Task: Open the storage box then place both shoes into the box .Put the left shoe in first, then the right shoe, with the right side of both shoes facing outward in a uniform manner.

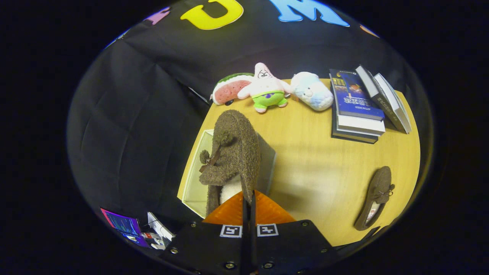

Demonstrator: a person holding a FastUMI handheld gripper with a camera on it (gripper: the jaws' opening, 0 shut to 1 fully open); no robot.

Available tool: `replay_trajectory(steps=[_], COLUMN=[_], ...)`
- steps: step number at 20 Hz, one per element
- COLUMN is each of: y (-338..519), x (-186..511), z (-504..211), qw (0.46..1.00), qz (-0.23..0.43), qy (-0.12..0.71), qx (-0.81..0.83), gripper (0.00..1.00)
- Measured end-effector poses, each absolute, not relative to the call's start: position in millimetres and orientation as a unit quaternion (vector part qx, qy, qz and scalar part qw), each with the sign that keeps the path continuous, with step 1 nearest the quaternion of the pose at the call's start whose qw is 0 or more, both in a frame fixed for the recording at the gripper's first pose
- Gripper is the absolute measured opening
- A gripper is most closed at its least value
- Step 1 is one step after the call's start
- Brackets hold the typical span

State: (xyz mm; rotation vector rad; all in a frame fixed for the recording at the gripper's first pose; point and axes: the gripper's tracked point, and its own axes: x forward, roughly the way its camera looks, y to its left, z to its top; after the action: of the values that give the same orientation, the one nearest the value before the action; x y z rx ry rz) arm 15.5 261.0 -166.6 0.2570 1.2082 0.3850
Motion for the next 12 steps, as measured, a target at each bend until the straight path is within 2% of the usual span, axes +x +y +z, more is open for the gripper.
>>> replay_trajectory(steps=[5,12], y=[328,371], x=[25,17], z=[-189,-271], qw=[0.787,0.752], qz=[0.174,0.087], qy=[0.578,0.635], qx=[0.130,0.152], gripper=[0.00,0.00])
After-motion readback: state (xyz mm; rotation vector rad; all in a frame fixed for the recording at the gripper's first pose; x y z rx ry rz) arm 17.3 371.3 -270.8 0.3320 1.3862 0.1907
